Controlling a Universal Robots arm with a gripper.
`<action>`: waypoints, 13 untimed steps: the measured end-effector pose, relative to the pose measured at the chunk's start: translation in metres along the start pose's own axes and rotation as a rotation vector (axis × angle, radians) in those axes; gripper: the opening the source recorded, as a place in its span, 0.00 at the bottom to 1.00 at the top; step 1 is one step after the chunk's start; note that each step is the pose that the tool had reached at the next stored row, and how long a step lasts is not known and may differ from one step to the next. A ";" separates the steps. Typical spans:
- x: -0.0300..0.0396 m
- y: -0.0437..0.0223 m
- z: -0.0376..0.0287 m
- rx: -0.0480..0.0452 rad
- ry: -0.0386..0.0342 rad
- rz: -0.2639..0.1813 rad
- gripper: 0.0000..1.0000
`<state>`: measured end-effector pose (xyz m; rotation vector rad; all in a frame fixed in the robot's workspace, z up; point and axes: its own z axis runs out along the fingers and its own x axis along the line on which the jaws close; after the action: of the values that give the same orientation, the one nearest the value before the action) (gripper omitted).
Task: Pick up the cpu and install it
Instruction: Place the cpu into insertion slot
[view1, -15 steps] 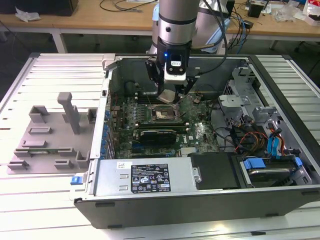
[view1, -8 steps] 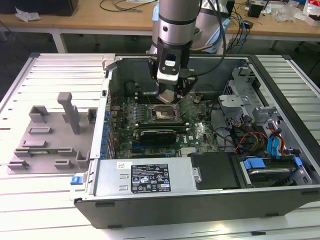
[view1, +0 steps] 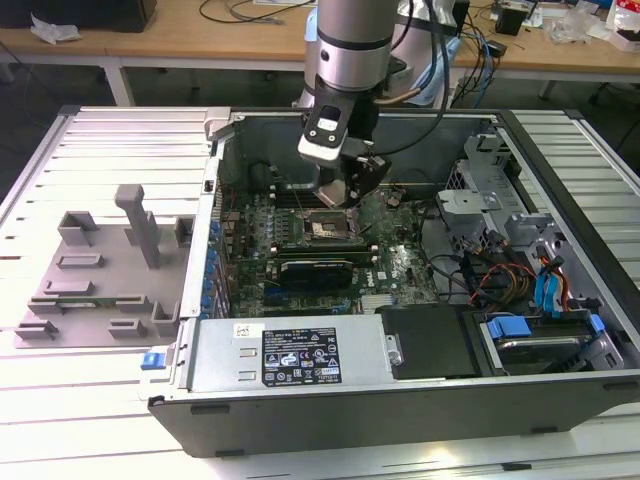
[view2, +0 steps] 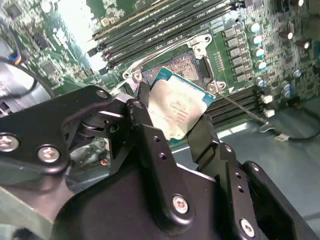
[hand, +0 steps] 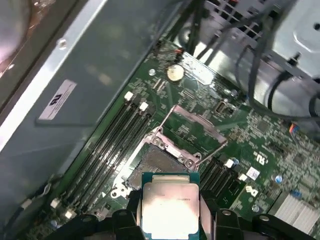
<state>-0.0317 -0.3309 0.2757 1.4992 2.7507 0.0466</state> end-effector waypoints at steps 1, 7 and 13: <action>0.0000 0.0000 0.0002 -0.0003 -0.0015 0.049 0.55; 0.0000 0.0000 0.0008 -0.0014 -0.0065 0.216 0.55; 0.0000 0.0000 0.0012 -0.0021 -0.0093 0.312 0.55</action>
<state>-0.0317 -0.3309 0.2745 1.9056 2.4809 0.0439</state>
